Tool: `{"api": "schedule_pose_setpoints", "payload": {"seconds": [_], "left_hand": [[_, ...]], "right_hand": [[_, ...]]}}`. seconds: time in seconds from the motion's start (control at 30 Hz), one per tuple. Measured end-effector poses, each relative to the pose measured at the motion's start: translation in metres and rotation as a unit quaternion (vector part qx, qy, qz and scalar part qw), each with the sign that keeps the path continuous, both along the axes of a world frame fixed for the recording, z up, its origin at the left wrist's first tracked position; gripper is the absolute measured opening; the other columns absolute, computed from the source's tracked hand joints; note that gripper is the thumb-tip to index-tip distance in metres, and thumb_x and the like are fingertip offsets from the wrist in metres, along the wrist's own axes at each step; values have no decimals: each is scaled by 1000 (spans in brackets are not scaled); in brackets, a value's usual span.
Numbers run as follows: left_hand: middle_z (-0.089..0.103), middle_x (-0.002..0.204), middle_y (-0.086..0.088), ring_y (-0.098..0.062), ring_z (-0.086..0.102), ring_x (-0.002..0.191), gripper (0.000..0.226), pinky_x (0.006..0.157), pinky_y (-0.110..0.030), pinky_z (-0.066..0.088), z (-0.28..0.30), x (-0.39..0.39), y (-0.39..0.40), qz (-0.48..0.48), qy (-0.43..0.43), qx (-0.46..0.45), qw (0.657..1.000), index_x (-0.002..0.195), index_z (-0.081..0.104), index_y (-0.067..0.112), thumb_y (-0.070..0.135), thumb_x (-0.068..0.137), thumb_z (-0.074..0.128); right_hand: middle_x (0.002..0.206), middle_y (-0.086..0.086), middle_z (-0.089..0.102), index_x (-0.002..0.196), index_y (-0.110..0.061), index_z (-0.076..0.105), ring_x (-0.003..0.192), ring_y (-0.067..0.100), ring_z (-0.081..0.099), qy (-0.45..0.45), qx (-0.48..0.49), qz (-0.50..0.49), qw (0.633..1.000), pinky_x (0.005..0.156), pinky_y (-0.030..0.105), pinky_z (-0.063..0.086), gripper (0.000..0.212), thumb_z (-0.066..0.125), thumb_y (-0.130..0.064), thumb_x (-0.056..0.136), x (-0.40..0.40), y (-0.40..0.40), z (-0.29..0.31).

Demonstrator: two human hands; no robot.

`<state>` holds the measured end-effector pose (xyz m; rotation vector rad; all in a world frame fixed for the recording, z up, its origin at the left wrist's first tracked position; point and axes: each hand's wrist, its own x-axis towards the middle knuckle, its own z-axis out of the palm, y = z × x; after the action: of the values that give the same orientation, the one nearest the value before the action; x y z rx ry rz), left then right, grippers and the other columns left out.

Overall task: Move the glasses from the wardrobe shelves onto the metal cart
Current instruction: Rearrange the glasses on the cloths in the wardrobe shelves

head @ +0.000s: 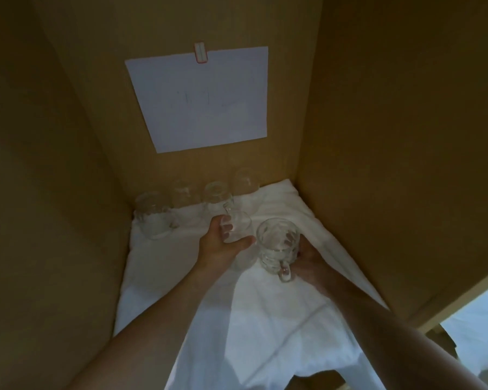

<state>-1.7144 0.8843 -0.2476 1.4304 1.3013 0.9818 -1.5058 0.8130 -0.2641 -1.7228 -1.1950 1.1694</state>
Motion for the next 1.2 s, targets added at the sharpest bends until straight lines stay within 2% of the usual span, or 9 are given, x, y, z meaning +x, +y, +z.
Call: {"api": "schedule_pose_setpoints", "payload": {"seconds": [0.1, 0.23, 0.33, 0.47, 0.67, 0.8, 0.87, 1.0, 1.2], "left_hand": [[65, 118, 3, -11, 64, 106, 66, 94, -33, 55, 5, 2, 4, 11, -4, -8, 1000, 123, 55, 26, 31, 70, 94], [66, 113, 3, -10, 65, 102, 62, 95, -31, 54, 9, 1, 10, 27, -8, -18, 999, 118, 56, 26, 31, 69, 94], [65, 113, 2, -12, 66, 102, 63, 93, -31, 55, 7, 0, 12, 32, -9, -18, 999, 117, 55, 27, 33, 68, 94], [64, 114, 1, -14, 67, 102, 63, 88, -32, 57, 7, -3, 15, 31, -8, -25, 999, 114, 55, 31, 39, 66, 95], [64, 113, 2, -13, 67, 102, 63, 89, -33, 57, 7, -3, 20, 38, 18, -25, 999, 113, 55, 31, 45, 65, 94], [64, 112, 1, -14, 66, 102, 63, 90, -32, 57, 11, 0, 21, 38, 30, -21, 999, 114, 55, 27, 43, 67, 93], [64, 111, 2, -13, 65, 101, 62, 89, -29, 56, 14, 0, 21, 35, 34, -21, 999, 115, 55, 26, 42, 68, 93], [64, 110, 5, -10, 65, 100, 62, 90, -29, 56, 14, 1, 21, 38, 46, -18, 998, 114, 54, 28, 42, 68, 93], [64, 110, 8, -11, 67, 99, 59, 91, -31, 57, 12, 1, 24, 43, 48, -15, 998, 110, 53, 35, 44, 67, 93]], "right_hand": [[122, -1, 61, 135, -14, 48, 103, 13, 60, 36, 17, 26, 999, 75, 17, 52, 65, 71, 13, 81, 7, 9, -4], [106, -2, 74, 115, -16, 67, 98, 16, 70, 114, 45, -12, 992, 71, 20, 56, 67, 89, 4, 55, 12, 13, -6], [99, -4, 75, 110, -18, 66, 89, 10, 72, 185, 86, -60, 977, 68, 22, 54, 68, 86, -3, 47, 15, 19, -1], [115, 0, 57, 117, -22, 58, 99, 21, 64, 195, 63, -150, 967, 79, 45, 58, 73, 91, 2, 57, 17, 34, 4], [114, 2, 58, 111, -18, 60, 90, 12, 61, 114, 130, -127, 977, 66, 29, 53, 70, 86, 17, 57, 21, 62, 21], [127, 4, 46, 117, -20, 64, 106, 16, 54, -146, 189, -114, 964, 81, 19, 46, 71, 88, 6, 56, 29, 90, 44], [125, 1, 40, 120, -22, 64, 114, 21, 51, -222, 210, -77, 949, 91, 21, 45, 70, 82, 9, 61, 30, 103, 50], [132, 7, 45, 130, -20, 62, 119, 24, 50, -289, 202, -40, 935, 99, 19, 37, 66, 73, 10, 72, 28, 124, 52], [135, 11, 48, 130, -18, 63, 121, 26, 52, -258, 211, -15, 943, 95, 19, 39, 72, 73, 17, 68, 37, 158, 53]]}}
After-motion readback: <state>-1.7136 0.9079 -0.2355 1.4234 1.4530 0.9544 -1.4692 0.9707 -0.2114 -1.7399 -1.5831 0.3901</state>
